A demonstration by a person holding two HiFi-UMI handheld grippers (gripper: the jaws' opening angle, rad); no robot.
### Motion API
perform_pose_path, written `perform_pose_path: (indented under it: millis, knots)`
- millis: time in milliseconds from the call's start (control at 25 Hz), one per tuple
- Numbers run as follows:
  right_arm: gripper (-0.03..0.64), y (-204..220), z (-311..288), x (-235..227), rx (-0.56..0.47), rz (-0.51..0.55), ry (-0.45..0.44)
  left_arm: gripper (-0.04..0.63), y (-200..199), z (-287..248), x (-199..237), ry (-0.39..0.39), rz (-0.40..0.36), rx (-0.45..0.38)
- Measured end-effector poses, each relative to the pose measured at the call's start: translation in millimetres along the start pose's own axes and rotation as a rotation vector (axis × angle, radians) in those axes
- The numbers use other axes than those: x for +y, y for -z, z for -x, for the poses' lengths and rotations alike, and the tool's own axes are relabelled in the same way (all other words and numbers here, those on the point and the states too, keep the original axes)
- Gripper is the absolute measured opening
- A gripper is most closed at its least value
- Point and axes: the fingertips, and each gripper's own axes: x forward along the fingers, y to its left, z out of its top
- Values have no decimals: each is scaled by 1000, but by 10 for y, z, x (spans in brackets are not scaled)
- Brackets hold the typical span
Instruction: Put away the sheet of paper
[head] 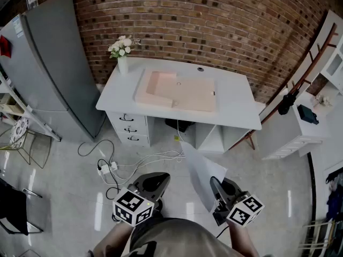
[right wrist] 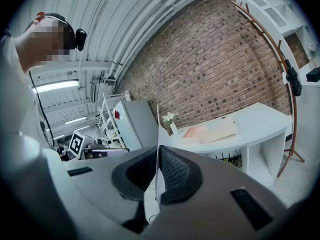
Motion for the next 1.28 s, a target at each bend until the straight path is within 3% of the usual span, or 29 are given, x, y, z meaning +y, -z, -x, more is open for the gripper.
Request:
perform_pose_path:
  millis: [280, 480, 680, 960, 1280]
  knots:
    - [23, 40, -557, 200, 39, 33, -15, 17, 58, 175, 531, -21, 46, 24]
    - [23, -6, -779, 232, 47, 51, -3, 17, 8, 200, 726, -9, 51, 11]
    - [23, -72, -914, 268, 36, 100, 31, 17, 49, 153, 932, -10, 60, 49]
    - [23, -118, -981, 52, 53, 105, 95, 18, 20, -28, 995, 28, 54, 68]
    - [23, -161, -1334, -269, 82, 63, 81, 17, -34, -158, 1241, -30, 60, 85]
